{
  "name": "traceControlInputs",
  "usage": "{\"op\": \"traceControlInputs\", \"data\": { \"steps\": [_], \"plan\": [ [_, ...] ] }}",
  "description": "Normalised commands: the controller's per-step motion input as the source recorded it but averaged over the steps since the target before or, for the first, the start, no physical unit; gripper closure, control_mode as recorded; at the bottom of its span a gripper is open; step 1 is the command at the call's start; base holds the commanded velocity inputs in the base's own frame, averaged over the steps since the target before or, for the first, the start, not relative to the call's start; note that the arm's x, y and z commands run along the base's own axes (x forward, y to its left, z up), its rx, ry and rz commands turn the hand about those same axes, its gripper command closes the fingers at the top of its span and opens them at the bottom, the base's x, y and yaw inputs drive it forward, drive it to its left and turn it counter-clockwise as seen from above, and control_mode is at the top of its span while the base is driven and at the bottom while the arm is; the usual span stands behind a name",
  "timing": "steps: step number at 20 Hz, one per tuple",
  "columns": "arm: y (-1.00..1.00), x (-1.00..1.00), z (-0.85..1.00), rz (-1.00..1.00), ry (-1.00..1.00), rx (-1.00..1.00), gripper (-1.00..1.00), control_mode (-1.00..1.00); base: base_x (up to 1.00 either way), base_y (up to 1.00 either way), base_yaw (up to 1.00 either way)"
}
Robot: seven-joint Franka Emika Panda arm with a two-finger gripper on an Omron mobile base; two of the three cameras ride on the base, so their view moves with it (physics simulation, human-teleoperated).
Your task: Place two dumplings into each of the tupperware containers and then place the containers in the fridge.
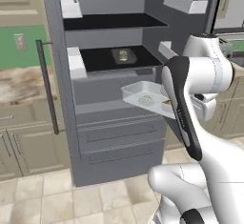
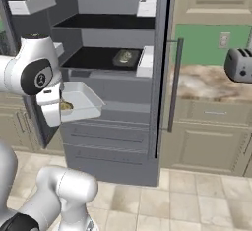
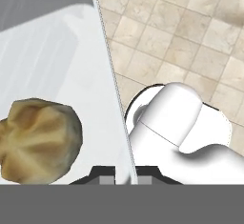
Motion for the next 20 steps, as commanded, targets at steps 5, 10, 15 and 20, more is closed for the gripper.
{"op": "traceControlInputs", "data": {
  "steps": [5, 10, 15, 20],
  "plan": [
    [0.00, 0.00, 0.00, 0.00, 0.00, 0.00, 1.00, 1.00, 1.00, 0.14, 0.00],
    [0.00, 0.00, 0.00, 0.00, 0.00, 0.00, 1.00, 1.00, 1.00, 0.12, 0.00],
    [0.00, 0.00, 0.00, 0.00, 0.00, 0.00, 1.00, 1.00, 1.00, 0.05, 0.00],
    [0.00, 0.00, 0.00, 0.00, 0.00, 0.00, 1.00, 1.00, 0.91, 0.02, 0.00]
  ]
}}
